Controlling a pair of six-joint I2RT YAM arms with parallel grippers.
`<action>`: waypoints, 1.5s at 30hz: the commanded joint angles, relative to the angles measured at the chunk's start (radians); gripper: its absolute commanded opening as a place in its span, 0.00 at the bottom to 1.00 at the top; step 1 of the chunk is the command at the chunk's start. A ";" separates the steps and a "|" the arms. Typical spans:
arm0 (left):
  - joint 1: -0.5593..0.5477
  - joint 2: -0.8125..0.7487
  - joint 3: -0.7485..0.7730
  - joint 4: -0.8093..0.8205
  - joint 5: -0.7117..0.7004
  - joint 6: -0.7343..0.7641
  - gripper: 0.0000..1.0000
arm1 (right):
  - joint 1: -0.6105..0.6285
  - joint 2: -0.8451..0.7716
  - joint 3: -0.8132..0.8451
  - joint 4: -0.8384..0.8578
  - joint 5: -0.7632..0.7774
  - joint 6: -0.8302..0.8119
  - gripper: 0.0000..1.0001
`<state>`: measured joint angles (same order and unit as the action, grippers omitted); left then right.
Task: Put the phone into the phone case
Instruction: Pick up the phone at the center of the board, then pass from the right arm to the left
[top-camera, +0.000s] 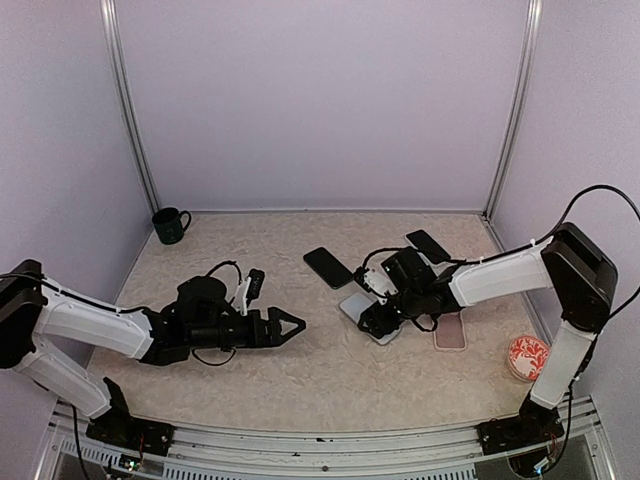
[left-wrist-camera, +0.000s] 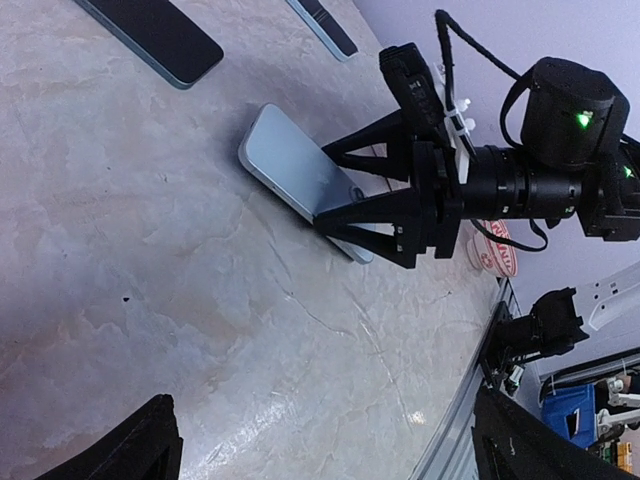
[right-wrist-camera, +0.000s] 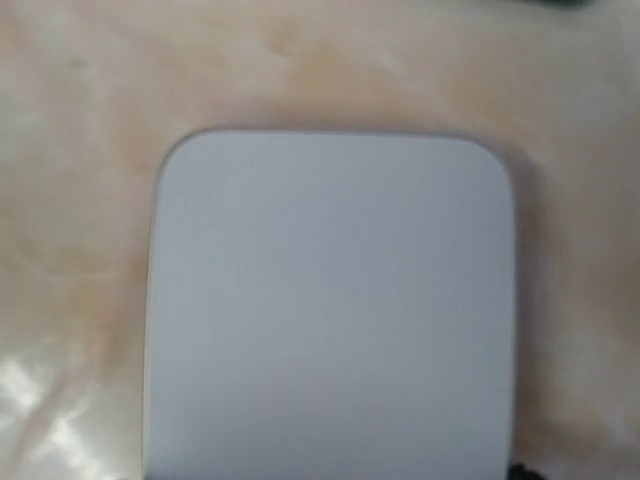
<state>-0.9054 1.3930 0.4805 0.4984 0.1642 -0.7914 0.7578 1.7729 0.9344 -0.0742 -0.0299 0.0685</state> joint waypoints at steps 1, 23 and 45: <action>0.015 0.063 0.038 0.090 0.061 -0.013 0.99 | 0.038 -0.074 -0.028 0.121 -0.004 -0.013 0.72; 0.020 0.169 0.041 0.216 0.135 -0.035 0.99 | 0.159 -0.091 -0.029 0.179 0.047 -0.027 0.73; 0.043 0.160 -0.023 0.342 0.144 -0.072 0.96 | 0.251 -0.139 -0.033 0.234 0.127 -0.002 0.73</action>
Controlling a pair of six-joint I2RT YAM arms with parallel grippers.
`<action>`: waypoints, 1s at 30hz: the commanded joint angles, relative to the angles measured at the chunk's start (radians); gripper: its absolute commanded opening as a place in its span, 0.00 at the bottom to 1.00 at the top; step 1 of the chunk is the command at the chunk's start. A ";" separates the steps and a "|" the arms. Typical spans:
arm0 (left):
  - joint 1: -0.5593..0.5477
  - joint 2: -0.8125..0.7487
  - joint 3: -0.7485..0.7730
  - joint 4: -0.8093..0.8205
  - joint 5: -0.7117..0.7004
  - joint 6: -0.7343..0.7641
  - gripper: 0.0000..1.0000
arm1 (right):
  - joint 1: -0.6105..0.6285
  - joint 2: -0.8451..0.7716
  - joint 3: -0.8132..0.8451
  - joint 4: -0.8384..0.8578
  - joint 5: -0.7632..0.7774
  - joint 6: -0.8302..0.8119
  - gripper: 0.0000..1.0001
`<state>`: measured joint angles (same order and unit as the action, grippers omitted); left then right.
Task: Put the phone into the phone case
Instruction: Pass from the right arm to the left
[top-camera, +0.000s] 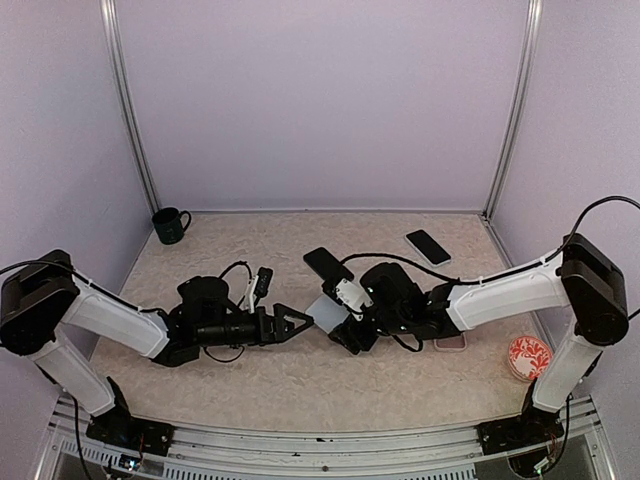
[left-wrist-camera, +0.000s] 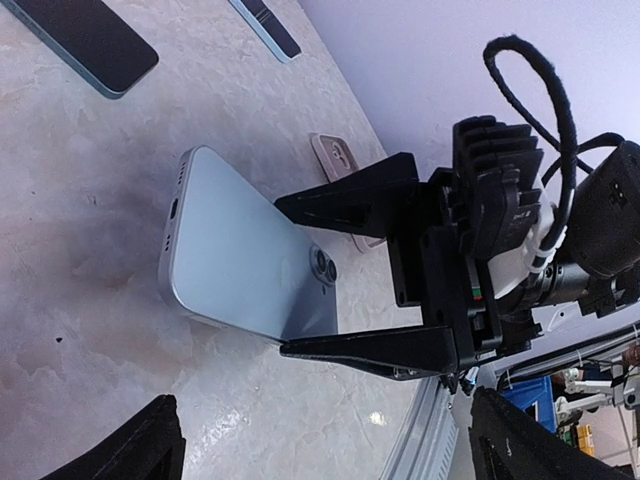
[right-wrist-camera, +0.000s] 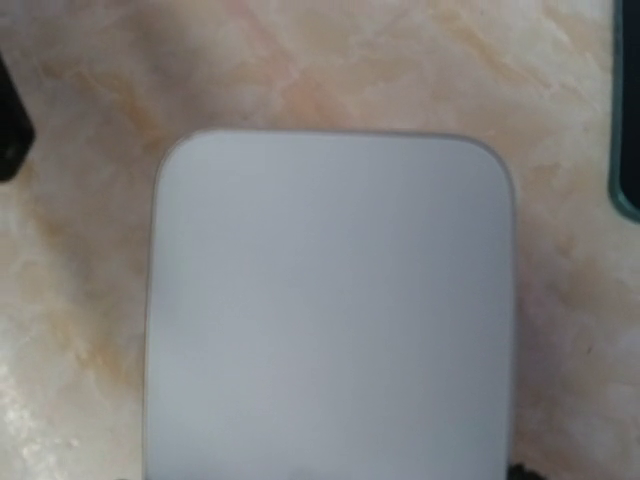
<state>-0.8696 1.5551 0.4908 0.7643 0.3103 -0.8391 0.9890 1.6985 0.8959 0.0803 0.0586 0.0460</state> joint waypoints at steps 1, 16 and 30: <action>0.008 -0.004 -0.041 0.092 -0.006 -0.032 0.96 | 0.022 -0.069 0.005 0.083 0.042 0.027 0.73; 0.005 0.081 -0.036 0.296 -0.025 -0.083 0.85 | 0.100 -0.133 -0.008 0.146 0.136 0.089 0.73; 0.001 0.111 0.016 0.324 -0.059 -0.084 0.49 | 0.183 -0.080 0.034 0.129 0.275 0.119 0.73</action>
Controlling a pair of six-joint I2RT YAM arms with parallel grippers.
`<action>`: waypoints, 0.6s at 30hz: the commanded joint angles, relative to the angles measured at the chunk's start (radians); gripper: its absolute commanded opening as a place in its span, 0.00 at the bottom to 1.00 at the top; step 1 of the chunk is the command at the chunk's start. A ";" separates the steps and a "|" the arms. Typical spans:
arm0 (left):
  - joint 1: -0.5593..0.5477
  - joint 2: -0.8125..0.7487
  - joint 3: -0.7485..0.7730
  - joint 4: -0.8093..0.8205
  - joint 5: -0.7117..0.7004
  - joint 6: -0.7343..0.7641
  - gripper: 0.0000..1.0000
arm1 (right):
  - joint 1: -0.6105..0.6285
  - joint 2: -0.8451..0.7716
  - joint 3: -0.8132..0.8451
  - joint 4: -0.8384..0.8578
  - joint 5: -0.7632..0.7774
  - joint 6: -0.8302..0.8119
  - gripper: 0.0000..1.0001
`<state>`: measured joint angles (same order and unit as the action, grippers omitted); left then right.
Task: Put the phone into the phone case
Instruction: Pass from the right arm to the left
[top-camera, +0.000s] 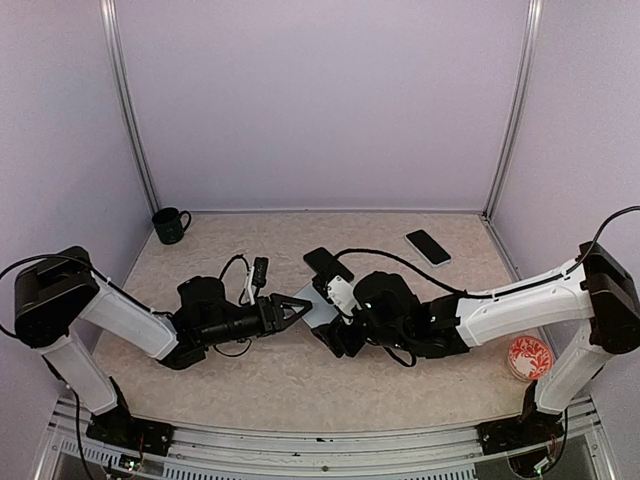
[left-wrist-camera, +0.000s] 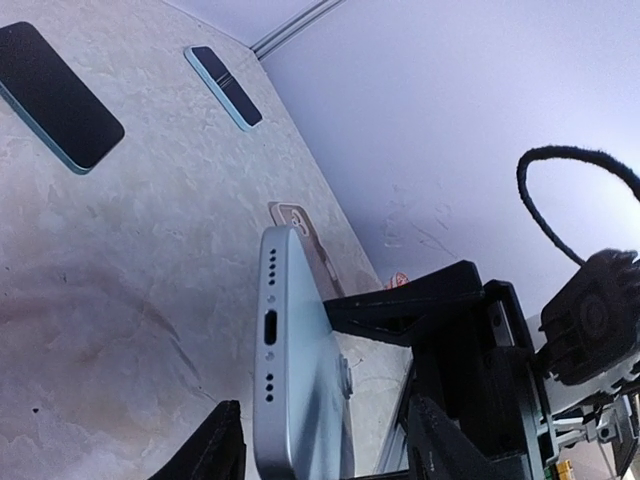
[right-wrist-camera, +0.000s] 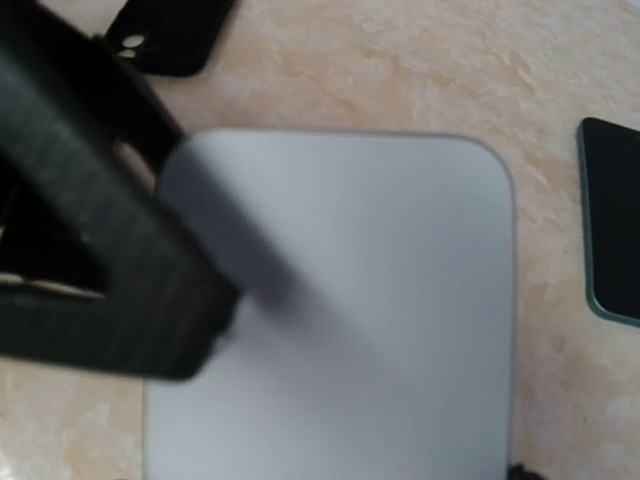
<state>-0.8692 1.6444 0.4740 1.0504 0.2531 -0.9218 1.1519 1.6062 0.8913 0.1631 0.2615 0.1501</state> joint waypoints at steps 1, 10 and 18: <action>0.000 0.029 0.036 0.040 0.002 -0.004 0.45 | 0.024 0.016 0.039 0.050 0.076 0.016 0.73; -0.010 0.049 0.043 0.052 0.004 -0.020 0.06 | 0.050 0.028 0.054 0.044 0.140 0.012 0.74; -0.010 0.031 0.073 -0.001 0.002 0.009 0.00 | 0.062 -0.002 0.034 0.036 0.184 0.026 0.84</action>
<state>-0.8726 1.6878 0.5110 1.0611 0.2535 -0.9390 1.1969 1.6295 0.9043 0.1600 0.3950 0.1562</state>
